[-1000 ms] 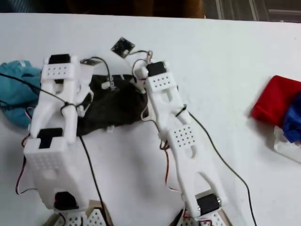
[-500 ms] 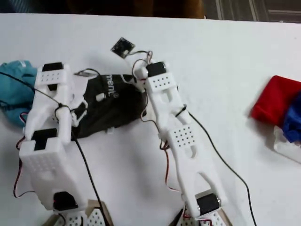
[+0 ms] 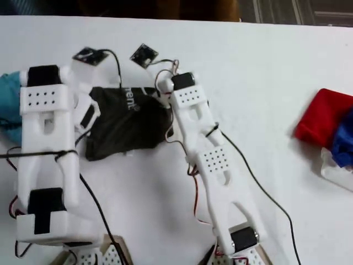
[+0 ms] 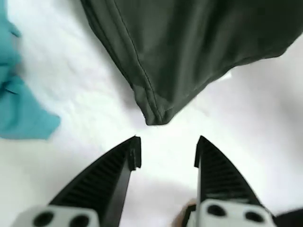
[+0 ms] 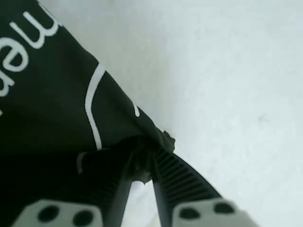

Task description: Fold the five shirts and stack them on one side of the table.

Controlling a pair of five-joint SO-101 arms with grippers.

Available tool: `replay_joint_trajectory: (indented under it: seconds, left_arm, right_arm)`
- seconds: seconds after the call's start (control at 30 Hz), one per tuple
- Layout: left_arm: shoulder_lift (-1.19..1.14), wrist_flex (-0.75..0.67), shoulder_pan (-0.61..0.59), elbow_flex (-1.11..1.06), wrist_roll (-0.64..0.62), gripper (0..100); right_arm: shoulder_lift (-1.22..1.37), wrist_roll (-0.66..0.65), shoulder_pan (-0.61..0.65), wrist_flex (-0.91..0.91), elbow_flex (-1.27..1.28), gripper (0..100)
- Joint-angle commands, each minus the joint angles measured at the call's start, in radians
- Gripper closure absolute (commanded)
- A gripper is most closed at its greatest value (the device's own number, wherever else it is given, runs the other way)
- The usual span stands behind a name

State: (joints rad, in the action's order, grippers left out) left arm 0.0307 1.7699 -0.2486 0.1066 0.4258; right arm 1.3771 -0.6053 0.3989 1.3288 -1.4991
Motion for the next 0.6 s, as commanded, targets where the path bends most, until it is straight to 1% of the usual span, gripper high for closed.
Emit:
replay_joint_trajectory:
  seconds: [0.0,0.13,0.17,0.3,0.4,0.57]
  left_arm:
    - [0.002,-0.029,0.006,0.102,-0.035,80]
    - [-0.195,-0.157,0.018,0.2,-0.242,87]
    - [-0.262,-0.17,0.029,0.231,-0.27,90]
    - [-0.551,-0.175,0.066,0.417,-0.284,97]
    - [-0.741,-0.137,0.063,0.604,-0.288,98]
    - [-1.007,-0.018,-0.012,0.97,-0.318,98]
  right_arm:
    - [0.002,-0.003,-0.035,-0.019,-0.015,98.1]
    - [0.002,-0.003,-0.035,-0.019,-0.015,98.1]
    - [0.002,-0.003,-0.035,-0.019,-0.015,98.1]
    - [0.002,-0.003,-0.035,-0.019,-0.015,98.1]
    - [0.002,-0.003,-0.035,-0.019,-0.015,98.1]
    - [0.002,-0.003,-0.035,-0.019,-0.015,98.1]
